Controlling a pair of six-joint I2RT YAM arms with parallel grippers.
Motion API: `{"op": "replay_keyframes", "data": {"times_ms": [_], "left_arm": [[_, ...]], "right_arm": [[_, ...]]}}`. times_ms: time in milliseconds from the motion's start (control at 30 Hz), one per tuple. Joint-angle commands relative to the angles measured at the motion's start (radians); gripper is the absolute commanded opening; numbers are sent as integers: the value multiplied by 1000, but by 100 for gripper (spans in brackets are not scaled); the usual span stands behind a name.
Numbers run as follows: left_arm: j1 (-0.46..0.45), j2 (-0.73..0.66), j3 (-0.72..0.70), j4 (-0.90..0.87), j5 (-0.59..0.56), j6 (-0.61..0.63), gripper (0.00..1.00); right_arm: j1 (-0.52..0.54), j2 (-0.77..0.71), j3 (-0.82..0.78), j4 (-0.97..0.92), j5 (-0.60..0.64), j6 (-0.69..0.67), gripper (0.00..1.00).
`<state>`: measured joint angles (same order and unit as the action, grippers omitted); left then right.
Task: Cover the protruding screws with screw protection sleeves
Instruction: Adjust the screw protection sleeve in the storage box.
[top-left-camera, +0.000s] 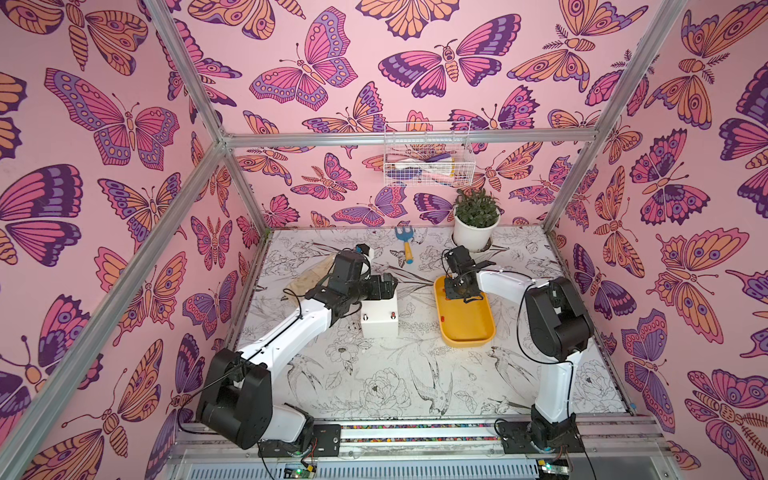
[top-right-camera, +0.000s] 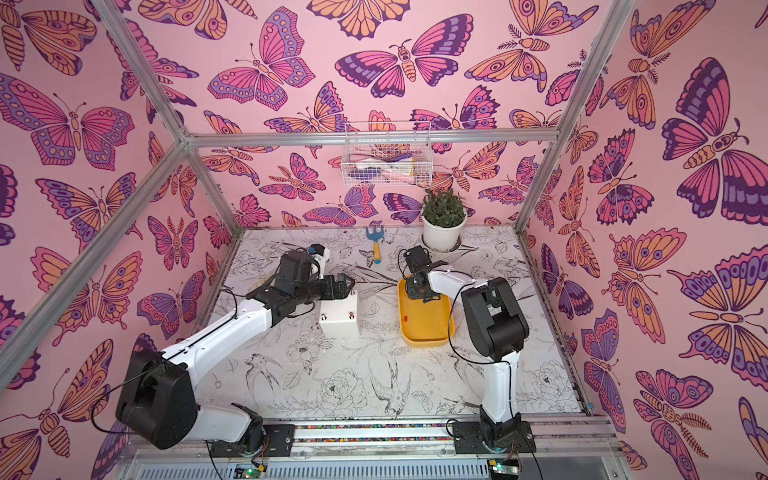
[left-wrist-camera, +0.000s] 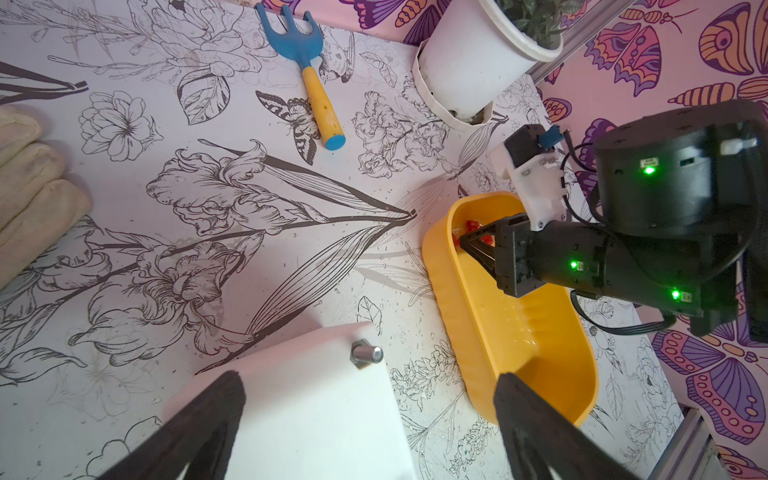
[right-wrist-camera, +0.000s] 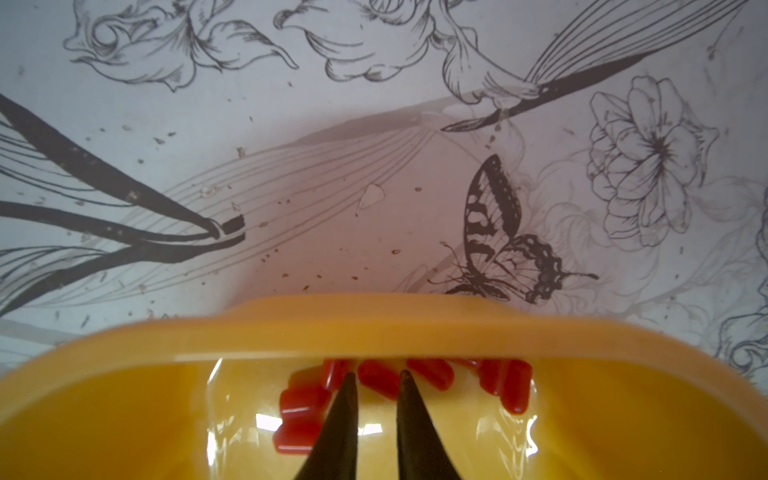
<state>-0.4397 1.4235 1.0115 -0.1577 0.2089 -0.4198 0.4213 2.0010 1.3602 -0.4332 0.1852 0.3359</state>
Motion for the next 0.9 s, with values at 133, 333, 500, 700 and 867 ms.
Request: {"op": "replay_keyframes", "data": {"times_ms": [133, 333, 500, 700, 867], "left_arm": [[-5, 18, 4, 4, -6, 7, 96], [-5, 20, 5, 4, -4, 6, 96], [-5, 20, 6, 6, -4, 6, 96], [-5, 17, 5, 7, -2, 6, 96], [-5, 16, 4, 6, -4, 6, 96]], "right_arm": [[-9, 31, 7, -2, -6, 0, 20], [-9, 35, 8, 1, -8, -1, 20], [-9, 40, 10, 4, -7, -4, 20], [-10, 43, 10, 10, -5, -5, 20], [-10, 46, 10, 14, -2, -5, 21]]}}
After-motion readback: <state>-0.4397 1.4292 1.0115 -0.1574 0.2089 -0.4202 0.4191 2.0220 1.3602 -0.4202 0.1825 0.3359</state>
